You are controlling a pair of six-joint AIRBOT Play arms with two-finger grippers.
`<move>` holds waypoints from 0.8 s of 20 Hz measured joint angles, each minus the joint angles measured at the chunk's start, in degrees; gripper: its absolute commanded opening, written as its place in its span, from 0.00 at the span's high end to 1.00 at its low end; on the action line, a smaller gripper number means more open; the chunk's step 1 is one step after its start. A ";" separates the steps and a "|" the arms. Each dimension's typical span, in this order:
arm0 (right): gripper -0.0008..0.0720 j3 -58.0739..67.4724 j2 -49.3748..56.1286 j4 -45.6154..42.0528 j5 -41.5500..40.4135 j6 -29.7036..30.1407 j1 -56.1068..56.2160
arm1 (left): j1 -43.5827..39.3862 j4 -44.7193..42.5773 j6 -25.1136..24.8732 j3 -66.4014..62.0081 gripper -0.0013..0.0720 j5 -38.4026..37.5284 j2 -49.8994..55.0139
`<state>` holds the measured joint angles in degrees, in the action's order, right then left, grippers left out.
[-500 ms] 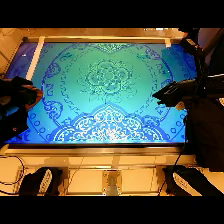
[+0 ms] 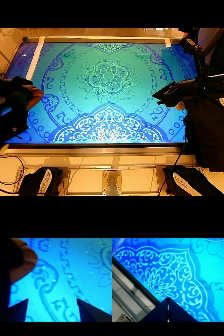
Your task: Fold the clothes and pants, and hang the long-sleeved shirts on hangers.
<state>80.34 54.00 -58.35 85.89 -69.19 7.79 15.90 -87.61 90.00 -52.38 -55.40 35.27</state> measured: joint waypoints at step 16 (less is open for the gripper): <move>0.43 0.00 0.02 0.37 -9.66 -0.33 0.00 | 12.20 -12.94 16.06 -19.69 0.00 17.33 44.22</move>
<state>80.34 54.02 -57.98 76.23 -69.52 7.79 28.10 -100.55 106.06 -72.07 -38.06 79.48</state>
